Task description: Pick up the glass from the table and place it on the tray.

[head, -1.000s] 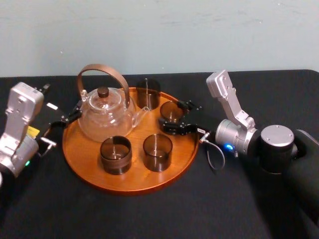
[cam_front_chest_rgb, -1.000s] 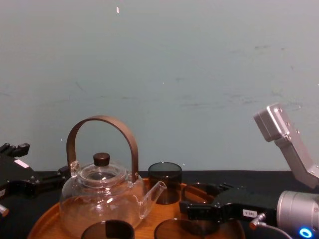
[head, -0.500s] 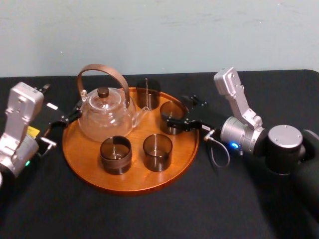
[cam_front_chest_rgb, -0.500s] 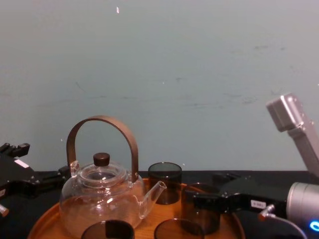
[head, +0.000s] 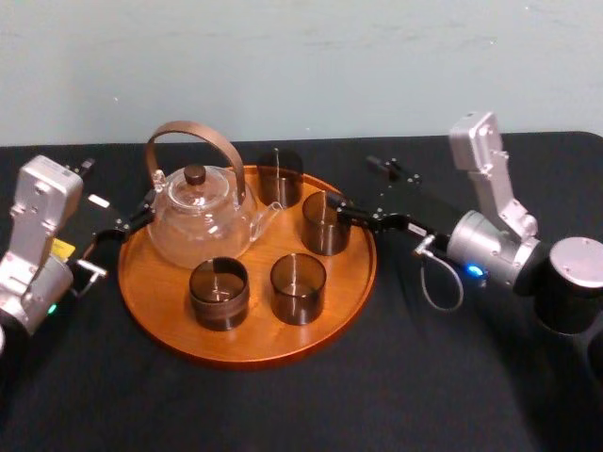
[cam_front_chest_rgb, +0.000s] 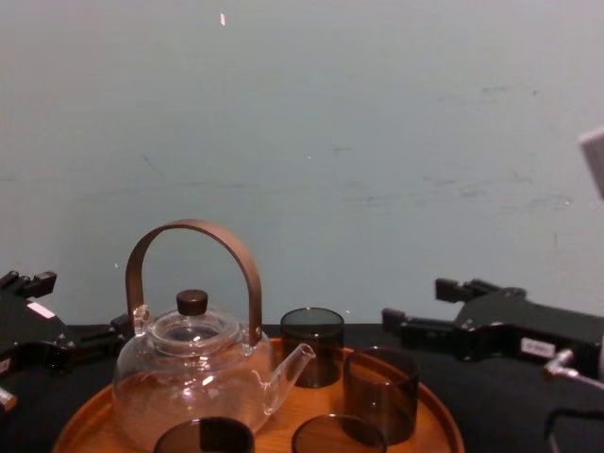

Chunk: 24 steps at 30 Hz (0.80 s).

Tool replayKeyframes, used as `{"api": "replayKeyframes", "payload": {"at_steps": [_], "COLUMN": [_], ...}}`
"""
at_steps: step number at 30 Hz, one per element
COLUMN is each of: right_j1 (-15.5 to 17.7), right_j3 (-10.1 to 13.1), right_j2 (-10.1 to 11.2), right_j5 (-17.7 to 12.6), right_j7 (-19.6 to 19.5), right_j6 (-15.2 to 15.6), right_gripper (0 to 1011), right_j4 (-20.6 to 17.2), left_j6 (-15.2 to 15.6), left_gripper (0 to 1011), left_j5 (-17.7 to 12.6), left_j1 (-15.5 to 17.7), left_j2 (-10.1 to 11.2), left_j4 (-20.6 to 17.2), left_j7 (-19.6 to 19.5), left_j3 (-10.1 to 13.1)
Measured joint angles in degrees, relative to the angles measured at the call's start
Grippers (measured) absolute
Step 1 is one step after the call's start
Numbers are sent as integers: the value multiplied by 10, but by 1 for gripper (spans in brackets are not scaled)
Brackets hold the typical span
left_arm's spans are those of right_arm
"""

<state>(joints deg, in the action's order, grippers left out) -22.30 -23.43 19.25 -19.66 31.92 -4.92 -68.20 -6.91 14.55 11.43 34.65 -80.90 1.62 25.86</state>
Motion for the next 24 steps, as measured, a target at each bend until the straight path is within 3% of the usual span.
{"api": "replayKeyframes", "payload": {"at_steps": [13, 24], "right_j1": [53, 79], "right_j3": [44, 67], "right_j2": [36, 52], "right_j5": [-30, -42], "right_j7": [-26, -30], "right_j6": [-15, -22], "right_gripper": [1002, 1002], "right_j4": [-49, -61], "left_j6": [0, 0], "left_gripper": [1001, 1001], "left_j5": [0, 0], "left_j1": [0, 0], "left_j2": [0, 0], "left_j4": [0, 0], "left_j7": [0, 0], "left_j3": [0, 0]}}
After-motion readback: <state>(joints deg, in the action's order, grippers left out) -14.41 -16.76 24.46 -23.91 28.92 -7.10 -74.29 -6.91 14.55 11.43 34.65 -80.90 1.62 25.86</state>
